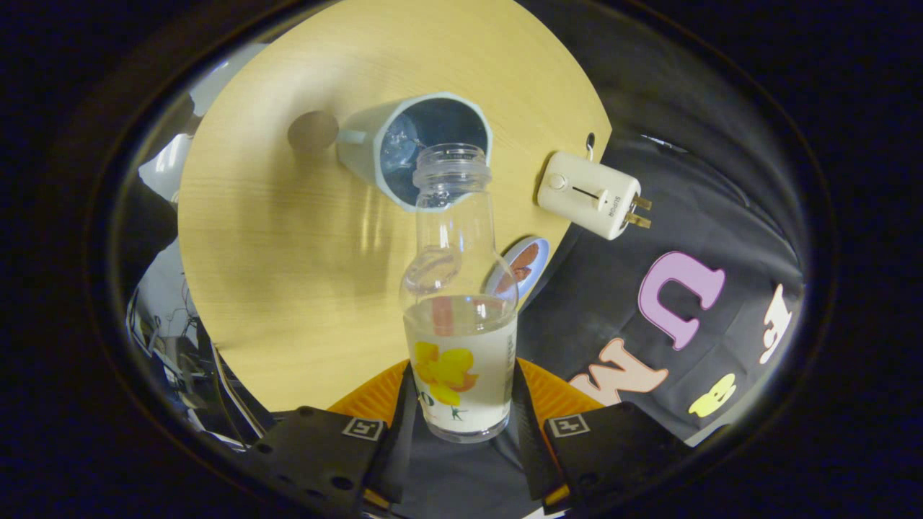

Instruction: Take the bottle from table, then pour the juice into the cup, finally place the bottle on the coaster

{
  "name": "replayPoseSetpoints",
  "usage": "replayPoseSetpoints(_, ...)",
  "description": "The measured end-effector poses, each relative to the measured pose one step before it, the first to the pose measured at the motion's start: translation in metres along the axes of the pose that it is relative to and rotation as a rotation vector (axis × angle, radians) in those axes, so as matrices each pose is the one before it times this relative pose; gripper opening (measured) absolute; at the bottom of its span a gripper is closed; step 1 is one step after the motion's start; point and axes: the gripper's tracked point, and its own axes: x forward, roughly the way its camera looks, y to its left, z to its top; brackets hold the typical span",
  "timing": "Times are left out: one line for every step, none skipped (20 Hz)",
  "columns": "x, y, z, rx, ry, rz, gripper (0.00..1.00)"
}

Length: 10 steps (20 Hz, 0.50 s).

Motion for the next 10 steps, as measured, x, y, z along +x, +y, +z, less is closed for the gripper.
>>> replayPoseSetpoints(0.00026, 0.00027, -0.00188, -0.00503, 0.00239, -0.00308, 0.67)
replayPoseSetpoints(-0.00047, -0.00081, -0.00178, -0.00542, 0.00540, -0.00142, 0.67)
replayPoseSetpoints(-0.00164, 0.00049, -0.00211, -0.00571, 0.00410, -0.00283, 0.67)
replayPoseSetpoints(-0.00162, -0.00024, -0.00041, -0.00390, 0.00233, -0.00332, 0.67)
replayPoseSetpoints(-0.00065, 0.00056, -0.00258, -0.00479, 0.00549, 0.00053, 0.67)
replayPoseSetpoints(-0.00096, -0.00044, -0.00081, -0.00159, 0.00074, 0.00146, 0.67)
replayPoseSetpoints(-0.00003, 0.00044, -0.00054, -0.00155, 0.00274, 0.00092, 0.67)
replayPoseSetpoints(-0.00038, -0.00089, -0.00107, -0.00045, 0.00192, 0.00054, 0.67)
replayPoseSetpoints(-0.00030, 0.00031, 0.00051, -0.00052, -0.00100, 0.00211, 0.67)
replayPoseSetpoints(-0.00026, -0.00104, 0.00078, 0.00107, -0.00223, 0.00297, 0.67)
